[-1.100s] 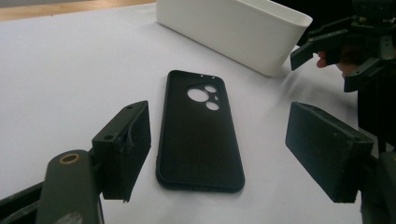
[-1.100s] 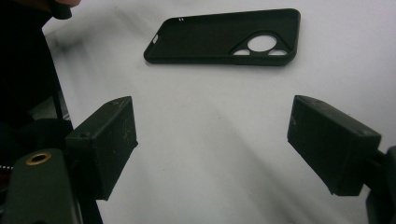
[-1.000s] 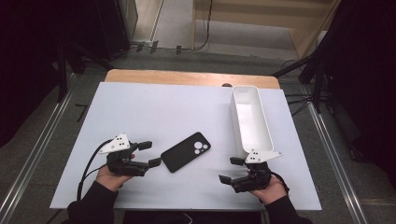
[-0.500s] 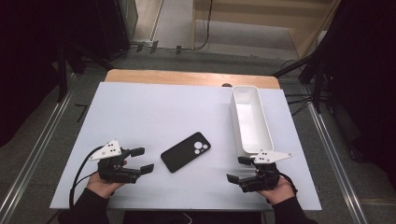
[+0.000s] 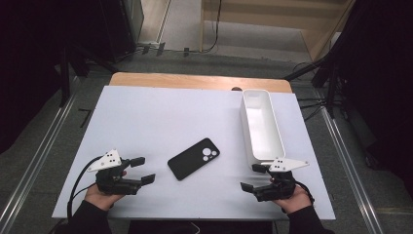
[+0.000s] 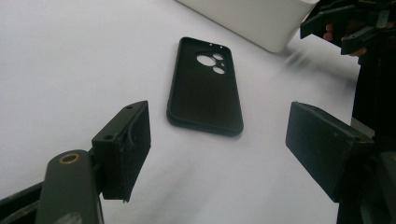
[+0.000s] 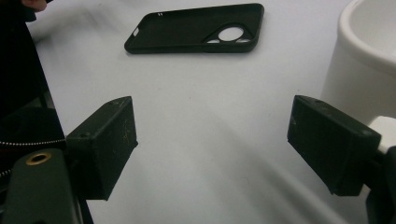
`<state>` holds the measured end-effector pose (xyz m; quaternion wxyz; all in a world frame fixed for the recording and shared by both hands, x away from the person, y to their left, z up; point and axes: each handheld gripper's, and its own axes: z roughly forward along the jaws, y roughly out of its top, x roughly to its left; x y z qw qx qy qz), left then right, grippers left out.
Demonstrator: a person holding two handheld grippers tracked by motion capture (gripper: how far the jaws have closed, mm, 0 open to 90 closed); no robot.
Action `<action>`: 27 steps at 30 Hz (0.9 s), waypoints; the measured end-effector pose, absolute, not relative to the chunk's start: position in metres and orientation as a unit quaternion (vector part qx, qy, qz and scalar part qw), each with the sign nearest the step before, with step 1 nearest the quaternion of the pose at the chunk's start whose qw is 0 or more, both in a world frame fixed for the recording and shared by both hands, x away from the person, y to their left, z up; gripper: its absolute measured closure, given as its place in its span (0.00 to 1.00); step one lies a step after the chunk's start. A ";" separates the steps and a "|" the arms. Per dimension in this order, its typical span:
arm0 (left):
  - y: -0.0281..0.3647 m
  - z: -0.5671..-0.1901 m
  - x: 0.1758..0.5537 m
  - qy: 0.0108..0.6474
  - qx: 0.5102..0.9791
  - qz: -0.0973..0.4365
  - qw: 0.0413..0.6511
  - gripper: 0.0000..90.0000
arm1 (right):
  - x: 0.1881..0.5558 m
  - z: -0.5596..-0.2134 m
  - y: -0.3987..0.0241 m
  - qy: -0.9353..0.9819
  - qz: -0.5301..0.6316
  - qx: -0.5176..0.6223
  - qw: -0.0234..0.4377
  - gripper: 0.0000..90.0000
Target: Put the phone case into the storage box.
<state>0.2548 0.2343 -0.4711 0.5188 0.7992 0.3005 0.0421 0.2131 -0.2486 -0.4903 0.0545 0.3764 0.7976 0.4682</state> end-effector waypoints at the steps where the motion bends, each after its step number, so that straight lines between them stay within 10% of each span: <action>1: 0.234 -0.471 0.255 0.302 0.797 0.042 0.521 0.25 | 0.214 -0.491 -0.249 0.798 0.467 0.377 0.058 0.16; 27: 0.203 -0.465 0.269 0.314 0.786 0.080 0.527 0.22 | 0.216 -0.491 -0.248 0.794 0.470 0.382 0.052 0.16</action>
